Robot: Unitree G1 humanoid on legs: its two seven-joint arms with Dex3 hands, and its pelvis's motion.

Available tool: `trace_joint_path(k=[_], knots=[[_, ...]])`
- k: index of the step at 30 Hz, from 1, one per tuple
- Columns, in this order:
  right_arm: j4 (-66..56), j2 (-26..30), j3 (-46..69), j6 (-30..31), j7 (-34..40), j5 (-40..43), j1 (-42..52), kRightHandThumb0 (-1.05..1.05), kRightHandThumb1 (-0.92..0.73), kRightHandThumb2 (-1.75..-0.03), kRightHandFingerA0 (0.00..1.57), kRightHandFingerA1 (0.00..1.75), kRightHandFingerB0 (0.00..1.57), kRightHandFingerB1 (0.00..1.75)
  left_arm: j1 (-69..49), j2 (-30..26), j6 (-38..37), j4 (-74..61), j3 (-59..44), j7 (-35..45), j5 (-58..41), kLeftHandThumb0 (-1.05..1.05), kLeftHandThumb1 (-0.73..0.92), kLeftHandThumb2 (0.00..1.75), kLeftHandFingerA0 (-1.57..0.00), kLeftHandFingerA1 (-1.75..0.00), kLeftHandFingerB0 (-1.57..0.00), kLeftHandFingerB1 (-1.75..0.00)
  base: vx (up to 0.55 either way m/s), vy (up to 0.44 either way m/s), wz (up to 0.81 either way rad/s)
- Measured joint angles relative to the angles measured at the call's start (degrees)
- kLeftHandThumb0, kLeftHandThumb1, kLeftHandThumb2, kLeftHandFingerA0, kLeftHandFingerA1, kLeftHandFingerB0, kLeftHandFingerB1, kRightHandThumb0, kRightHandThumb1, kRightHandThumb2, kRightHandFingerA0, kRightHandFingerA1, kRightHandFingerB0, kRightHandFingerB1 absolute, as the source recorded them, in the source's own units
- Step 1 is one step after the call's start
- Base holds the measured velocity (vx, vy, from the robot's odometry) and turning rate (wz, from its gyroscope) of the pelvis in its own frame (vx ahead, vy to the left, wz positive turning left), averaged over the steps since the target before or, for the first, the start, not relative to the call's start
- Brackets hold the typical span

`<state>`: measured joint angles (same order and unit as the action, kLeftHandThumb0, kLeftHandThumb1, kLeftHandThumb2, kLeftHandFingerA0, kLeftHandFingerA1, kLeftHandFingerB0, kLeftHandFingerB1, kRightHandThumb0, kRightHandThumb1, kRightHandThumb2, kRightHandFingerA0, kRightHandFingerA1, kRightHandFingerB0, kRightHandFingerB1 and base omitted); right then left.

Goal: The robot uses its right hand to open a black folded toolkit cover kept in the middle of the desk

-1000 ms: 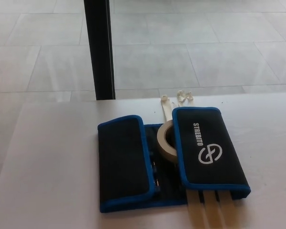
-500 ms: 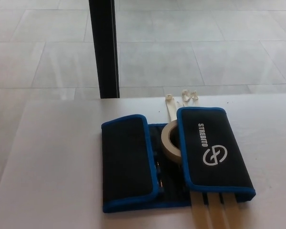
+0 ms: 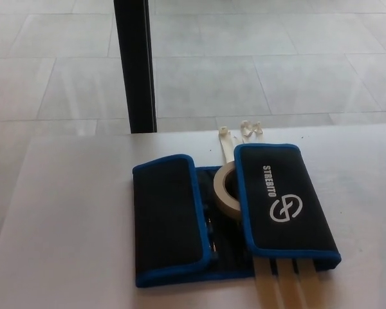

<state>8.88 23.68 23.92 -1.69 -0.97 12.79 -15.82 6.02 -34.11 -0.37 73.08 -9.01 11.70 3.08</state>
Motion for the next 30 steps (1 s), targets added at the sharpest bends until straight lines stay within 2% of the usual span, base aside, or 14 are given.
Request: trace_joint_path(k=[8,9,10,14,15,16,19,20,23,24,25,28,29,30], knots=[[-4.3,-2.2,-16.4,-0.1,-1.0,-5.6,-0.3,-0.74,-0.58,-0.92,0.18,0.51,0.14,0.41,0.1,0.0,0.0,0.0,-0.3,0.1,0.0,-0.86,0.92,0.71,-0.27,-0.55,-0.25,-0.40,0.00,0.000,0.01],[-4.4,-2.2,-18.7,-0.1,-1.1,-6.5,-0.4,-0.74,-0.57,-0.91,0.18,0.51,0.14,0.42,0.2,0.0,0.0,0.0,-0.3,0.1,0.0,-0.85,0.75,1.18,-0.29,-0.61,-0.19,-0.48,0.00,0.000,0.00],[-4.4,-2.2,-20.3,-0.1,-1.2,-7.3,-0.5,-0.74,-0.57,-0.91,0.19,0.50,0.14,0.42,0.2,0.0,0.0,0.0,-0.3,0.1,0.0,-0.87,0.92,0.70,-0.29,-0.55,-0.28,-0.40,0.00,0.000,0.00],[-4.4,-2.2,-26.4,-0.1,-1.6,-10.5,-0.9,-0.74,-0.57,-0.92,0.20,0.51,0.16,0.42,0.3,0.0,0.0,0.0,-0.5,0.1,0.0,-0.89,0.91,0.68,-0.31,-0.56,-0.33,-0.41,0.00,0.000,0.00],[-4.4,-2.2,-27.9,-0.1,-1.7,-11.2,-1.0,-0.74,-0.58,-0.92,0.20,0.52,0.15,0.42,0.3,0.0,0.0,0.0,-0.6,0.1,0.0,-0.89,0.75,1.17,-0.26,-0.60,-0.23,-0.50,0.00,0.000,0.00],[-4.4,-2.2,-28.7,-0.1,-1.7,-11.7,-1.1,-0.75,-0.59,-0.94,0.19,0.52,0.12,0.41,0.3,0.0,0.0,0.0,-0.6,0.1,0.0,-0.88,0.92,0.68,-0.33,-0.57,-0.31,-0.40,0.00,0.000,0.00],[-4.1,-2.1,-33.1,0.0,-1.8,-14.3,-1.5,-0.72,-0.72,-0.63,0.24,0.45,0.20,0.28,0.4,0.0,0.0,0.0,-0.7,0.1,0.0,-0.87,0.92,0.69,-0.30,-0.55,-0.31,-0.40,0.00,0.000,0.00],[-4.0,-2.1,-34.3,0.0,-1.8,-15.1,-1.7,-0.72,-0.57,-0.92,0.21,0.53,0.13,0.42,0.4,0.0,0.0,0.0,-0.7,0.1,0.0,-0.86,0.92,0.71,-0.25,-0.55,-0.29,-0.41,0.00,0.000,0.00],[-3.4,-1.9,-37.9,0.0,-1.7,-17.7,-2.5,-0.71,-0.57,-0.92,0.21,0.52,0.12,0.41,0.5,0.0,0.0,0.0,-0.7,0.1,0.0,-0.86,0.92,0.69,-0.32,-0.57,-0.31,-0.41,0.00,0.000,0.00],[-3.3,-1.8,-38.6,0.1,-1.7,-18.2,-2.6,-0.65,-0.73,-0.62,0.27,0.45,0.20,0.28,0.5,0.0,0.0,0.0,-0.7,0.1,0.0,-0.87,0.92,0.69,-0.27,-0.54,-0.29,-0.38,0.00,0.000,0.00],[-3.1,-1.7,-39.6,0.1,-1.7,-19.1,-2.8,-0.68,-0.58,-0.92,0.22,0.53,0.11,0.42,0.5,0.0,0.0,0.0,-0.7,0.1,0.0,-0.87,0.92,0.71,-0.29,-0.52,-0.30,-0.38,0.00,0.000,0.00],[-2.6,-1.1,-42.6,0.2,-1.7,-21.6,-3.0,-0.64,-0.57,-0.91,0.23,0.55,0.11,0.43,0.6,0.0,0.0,0.0,-0.7,0.1,0.1,-0.88,0.92,0.70,-0.24,-0.54,-0.28,-0.39,0.00,0.000,0.00],[-2.5,-0.9,-43.5,0.3,-1.7,-22.3,-3.1,-0.64,-0.58,-0.92,0.24,0.56,0.12,0.44,0.6,0.0,0.0,0.0,-0.7,0.1,0.1,-0.89,0.76,1.17,-0.22,-0.59,-0.22,-0.51,0.00,0.000,0.00],[-2.5,-0.7,-44.4,0.3,-1.7,-23.2,-3.1,-0.64,-0.58,-0.92,0.24,0.56,0.12,0.44,0.6,0.0,0.0,0.0,-0.7,0.1,0.1,-0.89,0.76,1.17,-0.22,-0.59,-0.22,-0.51,0.00,0.000,0.00]])
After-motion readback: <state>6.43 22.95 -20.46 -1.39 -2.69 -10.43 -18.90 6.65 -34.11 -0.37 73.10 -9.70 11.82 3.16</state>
